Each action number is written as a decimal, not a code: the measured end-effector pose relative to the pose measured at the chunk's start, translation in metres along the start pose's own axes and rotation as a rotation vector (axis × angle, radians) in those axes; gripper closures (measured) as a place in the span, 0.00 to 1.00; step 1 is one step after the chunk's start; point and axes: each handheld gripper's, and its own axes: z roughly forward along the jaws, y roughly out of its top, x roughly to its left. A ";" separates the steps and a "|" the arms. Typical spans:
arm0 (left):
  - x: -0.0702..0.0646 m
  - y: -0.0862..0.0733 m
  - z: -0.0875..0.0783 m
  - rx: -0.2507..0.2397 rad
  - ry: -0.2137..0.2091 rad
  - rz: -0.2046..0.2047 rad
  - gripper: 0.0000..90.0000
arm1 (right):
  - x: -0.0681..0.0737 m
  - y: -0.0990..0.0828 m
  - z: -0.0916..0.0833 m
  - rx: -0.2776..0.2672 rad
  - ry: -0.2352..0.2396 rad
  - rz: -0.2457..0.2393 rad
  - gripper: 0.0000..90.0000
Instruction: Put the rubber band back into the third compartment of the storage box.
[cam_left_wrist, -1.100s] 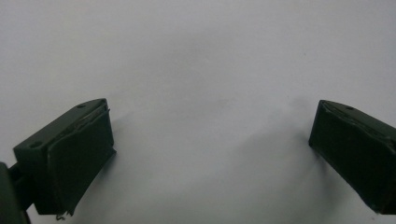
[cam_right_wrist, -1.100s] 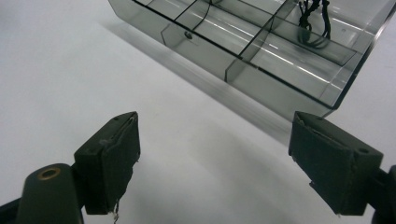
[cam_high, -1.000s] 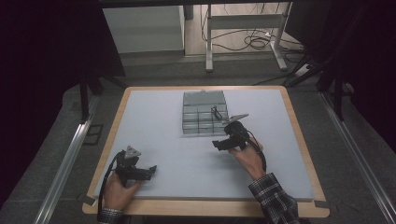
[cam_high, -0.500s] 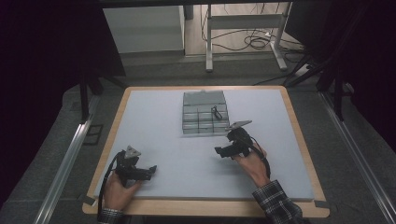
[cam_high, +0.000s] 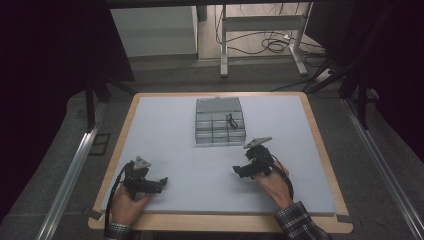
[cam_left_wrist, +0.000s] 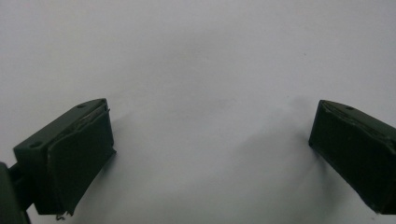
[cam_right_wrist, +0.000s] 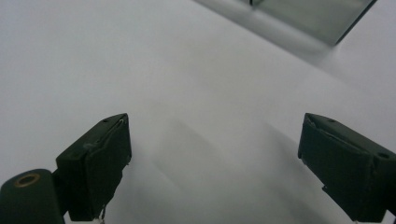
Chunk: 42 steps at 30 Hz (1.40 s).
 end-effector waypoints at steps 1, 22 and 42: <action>0.000 0.000 0.000 0.000 0.000 0.000 0.00 | 0.000 0.000 0.000 0.000 0.000 0.000 0.11; 0.000 0.000 0.000 -0.001 0.000 0.000 0.00 | 0.011 -0.029 -0.012 -0.003 -0.019 -0.007 0.10; 0.000 0.000 0.000 -0.001 0.000 -0.001 0.00 | 0.008 -0.059 -0.037 -0.015 -0.039 0.022 0.10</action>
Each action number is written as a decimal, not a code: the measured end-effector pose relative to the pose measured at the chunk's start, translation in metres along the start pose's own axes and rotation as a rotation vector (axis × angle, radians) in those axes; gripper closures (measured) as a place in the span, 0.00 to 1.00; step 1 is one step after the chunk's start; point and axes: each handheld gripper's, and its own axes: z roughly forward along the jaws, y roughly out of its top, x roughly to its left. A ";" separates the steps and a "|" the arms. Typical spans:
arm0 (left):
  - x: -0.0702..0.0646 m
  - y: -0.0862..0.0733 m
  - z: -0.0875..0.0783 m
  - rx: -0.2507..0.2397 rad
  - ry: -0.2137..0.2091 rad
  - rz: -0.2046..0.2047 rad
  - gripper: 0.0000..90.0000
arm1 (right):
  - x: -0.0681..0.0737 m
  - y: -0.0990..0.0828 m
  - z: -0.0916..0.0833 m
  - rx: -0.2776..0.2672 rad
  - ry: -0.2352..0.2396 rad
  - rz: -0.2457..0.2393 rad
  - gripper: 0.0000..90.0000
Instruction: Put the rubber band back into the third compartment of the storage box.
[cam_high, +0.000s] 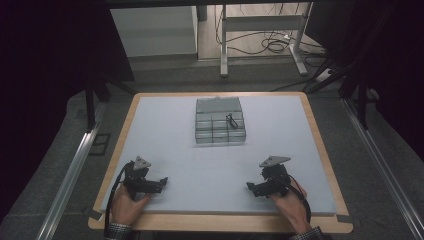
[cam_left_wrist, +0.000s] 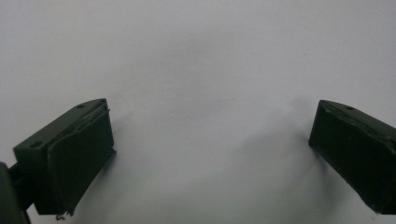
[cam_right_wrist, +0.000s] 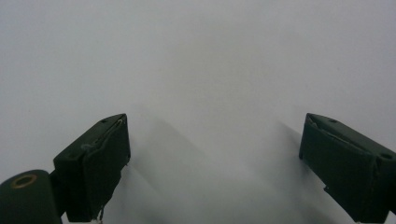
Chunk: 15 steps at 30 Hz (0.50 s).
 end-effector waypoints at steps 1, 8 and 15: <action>0.000 0.000 0.000 0.000 0.000 0.000 0.00 | 0.000 -0.002 -0.001 0.000 -0.002 0.002 0.10; 0.000 0.000 0.000 0.000 0.000 0.000 0.00 | -0.004 -0.013 -0.011 -0.003 -0.026 0.009 0.10; 0.000 0.000 0.000 0.000 0.000 0.000 0.00 | -0.008 -0.026 -0.021 -0.021 -0.046 0.029 0.10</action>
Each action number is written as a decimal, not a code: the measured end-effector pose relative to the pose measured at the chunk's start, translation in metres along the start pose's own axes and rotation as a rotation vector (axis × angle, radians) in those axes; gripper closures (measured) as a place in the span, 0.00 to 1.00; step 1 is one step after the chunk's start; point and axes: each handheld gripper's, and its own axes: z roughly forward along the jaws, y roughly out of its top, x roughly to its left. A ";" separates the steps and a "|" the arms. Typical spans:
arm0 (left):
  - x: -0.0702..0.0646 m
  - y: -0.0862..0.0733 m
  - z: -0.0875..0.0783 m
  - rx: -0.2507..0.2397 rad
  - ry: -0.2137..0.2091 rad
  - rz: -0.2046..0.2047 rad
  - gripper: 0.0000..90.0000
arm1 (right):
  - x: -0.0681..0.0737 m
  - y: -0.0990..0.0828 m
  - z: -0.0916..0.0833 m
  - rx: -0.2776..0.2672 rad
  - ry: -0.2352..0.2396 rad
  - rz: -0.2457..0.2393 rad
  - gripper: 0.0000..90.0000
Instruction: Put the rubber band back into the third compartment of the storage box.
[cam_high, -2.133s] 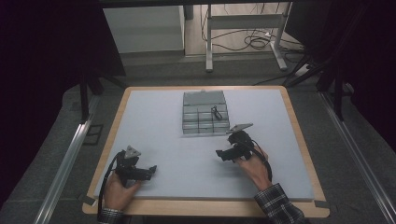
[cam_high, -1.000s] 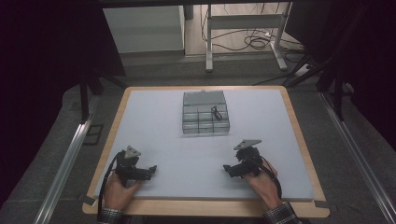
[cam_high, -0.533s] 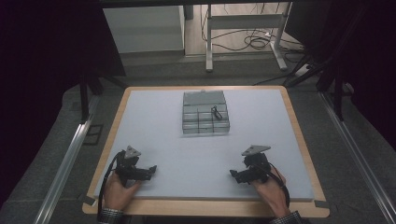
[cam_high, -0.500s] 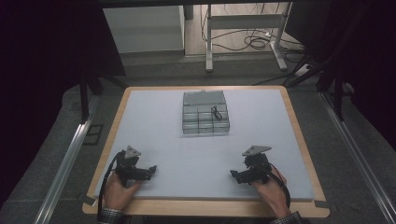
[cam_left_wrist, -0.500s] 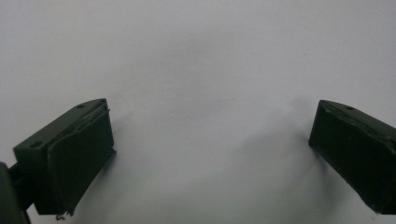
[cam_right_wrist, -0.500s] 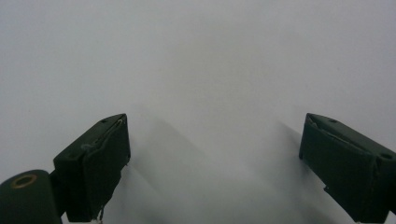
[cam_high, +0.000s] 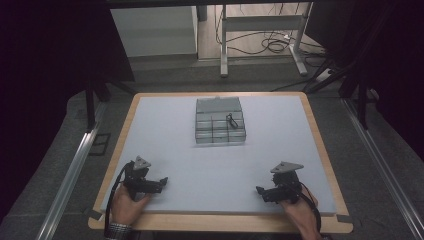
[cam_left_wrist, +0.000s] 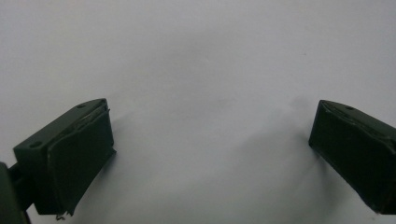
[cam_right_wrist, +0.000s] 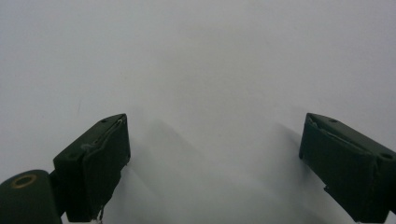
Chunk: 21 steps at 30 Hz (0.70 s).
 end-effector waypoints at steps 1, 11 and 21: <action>0.000 0.000 0.000 0.001 0.000 0.000 0.00 | -0.001 -0.004 -0.003 -0.011 -0.006 0.006 0.10; 0.000 0.000 0.000 0.000 0.000 0.000 0.00 | -0.003 -0.024 -0.010 -0.083 -0.047 0.001 0.10; 0.000 0.000 0.000 0.000 0.000 0.000 0.00 | -0.001 -0.038 -0.009 -0.193 -0.067 0.010 0.09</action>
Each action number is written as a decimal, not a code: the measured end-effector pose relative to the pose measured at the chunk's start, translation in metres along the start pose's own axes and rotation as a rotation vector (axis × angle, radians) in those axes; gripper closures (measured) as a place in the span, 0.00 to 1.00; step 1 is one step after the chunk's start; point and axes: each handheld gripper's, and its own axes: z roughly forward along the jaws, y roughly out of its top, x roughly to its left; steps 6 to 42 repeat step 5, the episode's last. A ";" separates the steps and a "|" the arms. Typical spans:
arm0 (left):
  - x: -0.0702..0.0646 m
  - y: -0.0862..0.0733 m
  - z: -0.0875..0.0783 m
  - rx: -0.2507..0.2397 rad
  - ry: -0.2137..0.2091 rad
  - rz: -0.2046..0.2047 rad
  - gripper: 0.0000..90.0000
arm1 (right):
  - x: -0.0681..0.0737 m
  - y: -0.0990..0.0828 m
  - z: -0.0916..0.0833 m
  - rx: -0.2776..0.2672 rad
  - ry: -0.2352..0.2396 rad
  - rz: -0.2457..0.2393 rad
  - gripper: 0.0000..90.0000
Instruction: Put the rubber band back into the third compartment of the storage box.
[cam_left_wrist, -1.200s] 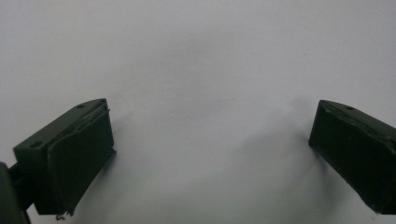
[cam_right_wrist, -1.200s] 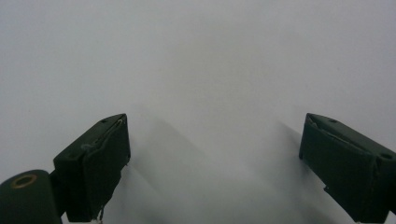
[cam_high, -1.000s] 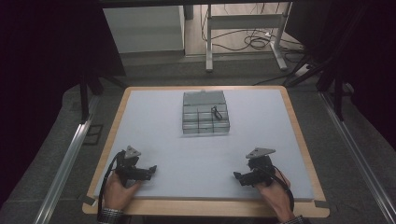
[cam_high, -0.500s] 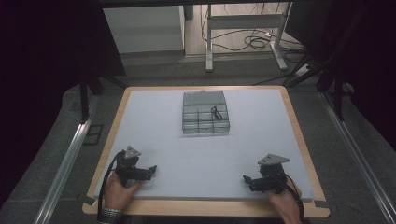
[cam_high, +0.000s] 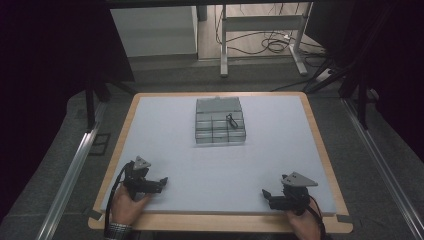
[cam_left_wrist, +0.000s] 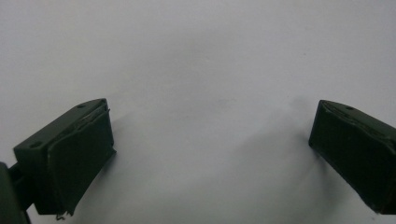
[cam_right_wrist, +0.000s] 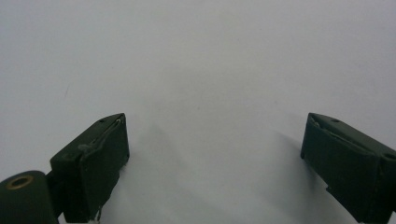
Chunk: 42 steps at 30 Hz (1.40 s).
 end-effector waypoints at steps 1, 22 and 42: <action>0.000 0.000 0.000 0.000 0.000 0.000 0.00 | 0.000 0.000 0.000 -0.002 0.000 0.002 0.09; 0.000 0.000 0.000 0.001 0.000 0.000 0.00 | 0.001 -0.001 0.000 -0.007 -0.003 0.003 0.09; 0.000 0.000 0.000 0.001 0.000 0.000 0.00 | 0.001 -0.001 0.000 -0.007 -0.003 0.003 0.09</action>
